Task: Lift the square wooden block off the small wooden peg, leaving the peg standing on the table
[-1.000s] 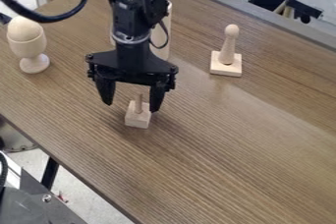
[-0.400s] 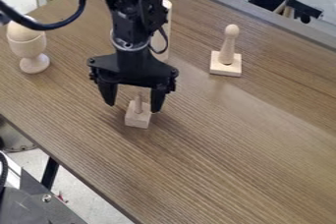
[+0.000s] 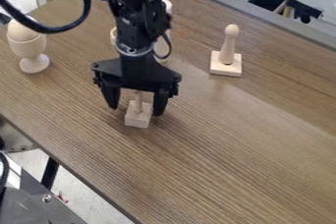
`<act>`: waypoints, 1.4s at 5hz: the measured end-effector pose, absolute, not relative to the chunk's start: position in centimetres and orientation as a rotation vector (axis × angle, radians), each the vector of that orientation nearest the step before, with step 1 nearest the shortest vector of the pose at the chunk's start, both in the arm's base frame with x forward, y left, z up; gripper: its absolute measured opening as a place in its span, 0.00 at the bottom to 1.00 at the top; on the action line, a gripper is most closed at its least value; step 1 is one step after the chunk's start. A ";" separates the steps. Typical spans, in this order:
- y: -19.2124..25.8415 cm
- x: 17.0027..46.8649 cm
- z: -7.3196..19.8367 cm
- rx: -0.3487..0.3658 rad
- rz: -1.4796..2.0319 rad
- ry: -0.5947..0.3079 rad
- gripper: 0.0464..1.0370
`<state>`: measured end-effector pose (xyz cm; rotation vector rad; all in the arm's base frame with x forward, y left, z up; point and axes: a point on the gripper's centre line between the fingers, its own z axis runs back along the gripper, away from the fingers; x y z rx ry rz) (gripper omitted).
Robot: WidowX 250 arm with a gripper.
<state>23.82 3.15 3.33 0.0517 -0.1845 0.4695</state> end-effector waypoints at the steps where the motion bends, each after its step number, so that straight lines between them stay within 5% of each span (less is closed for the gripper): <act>1: 3.2 24.1 3.2 0.052 0.471 -0.180 0.92; 2: 3.1 24.1 3.2 0.049 0.473 -0.176 0.64; 3: 3.2 23.9 3.1 0.057 0.466 -0.167 0.46; 7: 3.4 23.8 8.1 0.068 0.467 -0.291 0.46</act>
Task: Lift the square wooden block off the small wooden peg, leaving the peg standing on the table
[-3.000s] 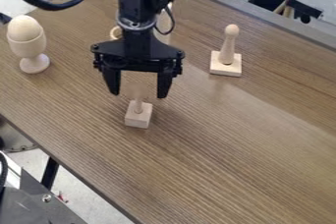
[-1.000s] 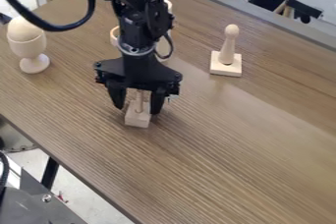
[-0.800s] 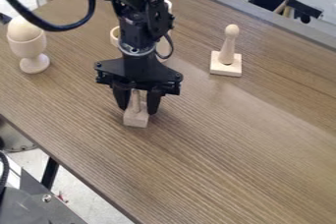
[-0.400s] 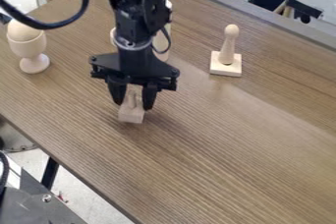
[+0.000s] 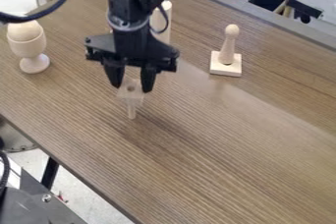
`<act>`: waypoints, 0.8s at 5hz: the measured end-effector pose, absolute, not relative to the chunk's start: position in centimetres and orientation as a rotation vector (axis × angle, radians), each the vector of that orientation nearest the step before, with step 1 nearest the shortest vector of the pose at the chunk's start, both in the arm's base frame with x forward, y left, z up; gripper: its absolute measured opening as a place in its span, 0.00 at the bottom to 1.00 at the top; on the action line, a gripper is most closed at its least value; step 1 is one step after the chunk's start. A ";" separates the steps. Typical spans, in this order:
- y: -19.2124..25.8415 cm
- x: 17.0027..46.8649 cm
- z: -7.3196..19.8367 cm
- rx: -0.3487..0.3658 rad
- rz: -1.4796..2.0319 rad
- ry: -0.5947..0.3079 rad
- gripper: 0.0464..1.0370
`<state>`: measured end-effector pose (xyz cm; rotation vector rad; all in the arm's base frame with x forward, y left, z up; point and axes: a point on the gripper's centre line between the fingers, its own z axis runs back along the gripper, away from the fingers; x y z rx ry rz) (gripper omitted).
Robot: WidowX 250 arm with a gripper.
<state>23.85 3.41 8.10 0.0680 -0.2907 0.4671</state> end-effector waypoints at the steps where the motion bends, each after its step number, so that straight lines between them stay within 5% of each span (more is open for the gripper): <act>1: 3.0 24.2 10.1 0.067 0.460 -0.341 0.46; 4: -0.2 26.9 12.3 0.007 0.351 -0.427 0.46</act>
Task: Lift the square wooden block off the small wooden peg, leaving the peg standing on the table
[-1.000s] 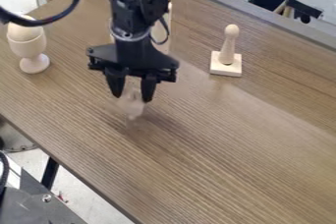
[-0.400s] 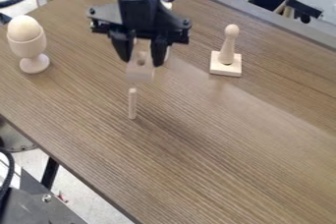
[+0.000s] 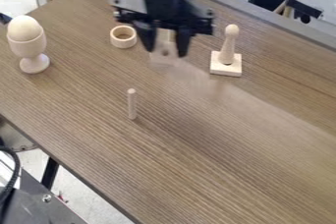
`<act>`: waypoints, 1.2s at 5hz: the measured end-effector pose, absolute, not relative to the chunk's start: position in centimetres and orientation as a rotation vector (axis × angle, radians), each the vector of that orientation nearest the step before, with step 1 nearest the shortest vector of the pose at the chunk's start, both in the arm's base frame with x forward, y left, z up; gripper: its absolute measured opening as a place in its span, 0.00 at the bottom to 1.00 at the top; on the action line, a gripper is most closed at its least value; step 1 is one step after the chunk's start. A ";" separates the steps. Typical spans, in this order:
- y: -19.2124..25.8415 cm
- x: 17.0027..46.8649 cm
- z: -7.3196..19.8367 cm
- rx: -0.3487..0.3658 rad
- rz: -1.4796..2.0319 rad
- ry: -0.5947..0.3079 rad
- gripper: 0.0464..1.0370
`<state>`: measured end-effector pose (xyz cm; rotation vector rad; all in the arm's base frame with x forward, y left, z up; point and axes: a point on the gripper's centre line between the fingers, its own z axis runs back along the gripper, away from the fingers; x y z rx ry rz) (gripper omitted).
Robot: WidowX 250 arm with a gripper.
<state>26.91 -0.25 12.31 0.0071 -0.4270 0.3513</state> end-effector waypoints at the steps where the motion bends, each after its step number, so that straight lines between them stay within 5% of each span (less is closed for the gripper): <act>1: -1.8 27.8 10.6 -0.007 0.297 -0.377 0.46; 3: -2.5 29.0 3.9 0.063 0.315 -0.269 0.46; 4: -2.7 29.2 3.6 0.060 0.341 -0.275 0.54; 5: -2.6 29.0 3.6 0.064 0.353 -0.264 0.82; 6: -1.9 28.8 7.1 0.059 0.362 -0.328 0.97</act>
